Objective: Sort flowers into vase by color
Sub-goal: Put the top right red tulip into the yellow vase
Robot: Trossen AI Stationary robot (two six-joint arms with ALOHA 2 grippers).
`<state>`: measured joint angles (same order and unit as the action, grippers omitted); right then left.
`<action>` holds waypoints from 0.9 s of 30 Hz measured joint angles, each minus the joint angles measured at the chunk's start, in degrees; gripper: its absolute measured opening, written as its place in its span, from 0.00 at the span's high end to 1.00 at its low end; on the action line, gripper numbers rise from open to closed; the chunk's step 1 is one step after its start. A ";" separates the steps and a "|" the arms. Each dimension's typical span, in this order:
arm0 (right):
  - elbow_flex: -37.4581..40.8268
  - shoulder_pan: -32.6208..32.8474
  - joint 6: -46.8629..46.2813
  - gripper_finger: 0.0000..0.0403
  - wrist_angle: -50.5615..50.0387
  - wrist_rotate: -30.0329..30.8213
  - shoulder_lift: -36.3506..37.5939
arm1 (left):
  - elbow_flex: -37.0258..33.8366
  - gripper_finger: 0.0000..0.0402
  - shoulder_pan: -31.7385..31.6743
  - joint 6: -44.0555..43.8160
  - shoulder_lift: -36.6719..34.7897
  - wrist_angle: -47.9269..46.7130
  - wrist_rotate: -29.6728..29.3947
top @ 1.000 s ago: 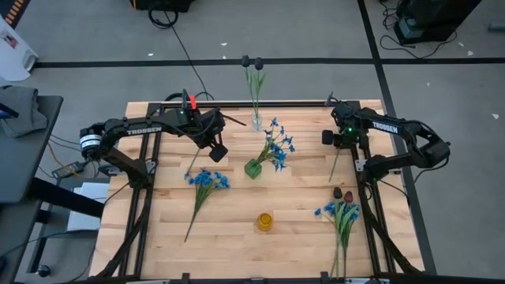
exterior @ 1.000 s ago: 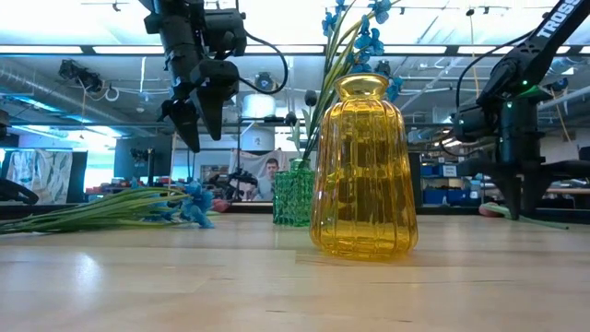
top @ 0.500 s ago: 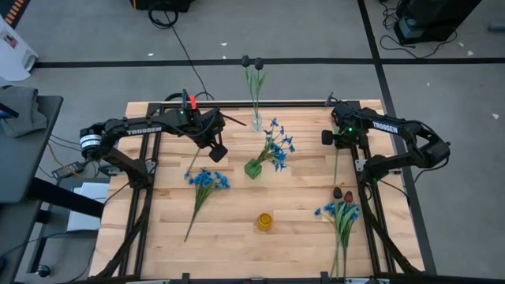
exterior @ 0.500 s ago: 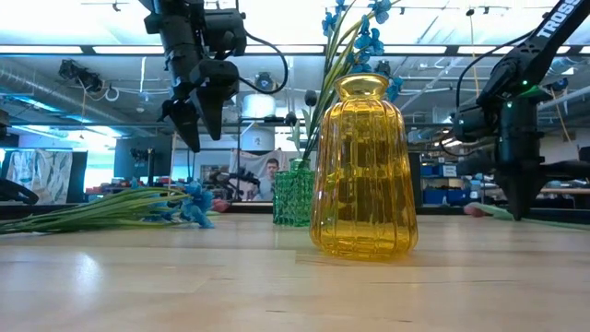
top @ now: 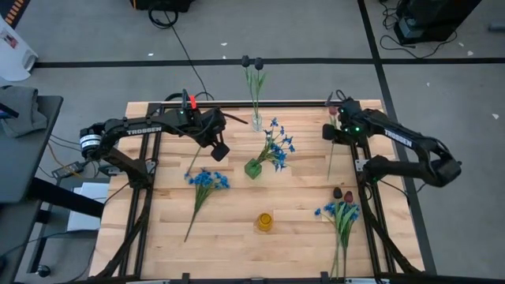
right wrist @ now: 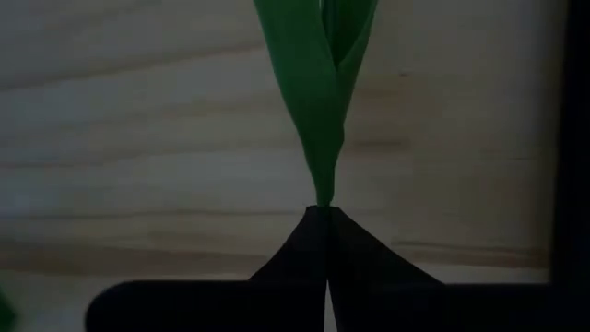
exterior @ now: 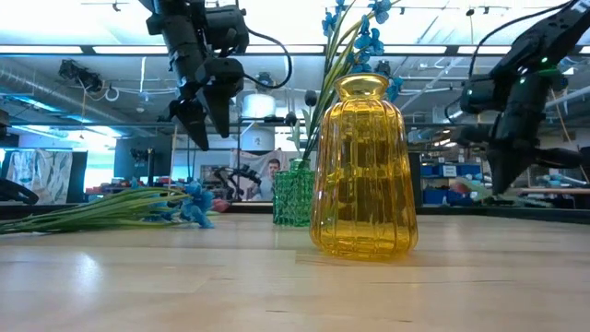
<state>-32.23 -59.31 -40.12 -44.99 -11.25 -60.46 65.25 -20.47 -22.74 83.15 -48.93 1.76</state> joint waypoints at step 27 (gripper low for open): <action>0.00 0.00 -14.10 0.98 48.42 -15.77 26.04 | 0.00 0.12 0.00 0.02 0.00 1.49 -0.02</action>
<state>-32.23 -59.31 -54.22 3.43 -27.02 -34.42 65.25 -20.47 -22.72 83.15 -47.44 1.74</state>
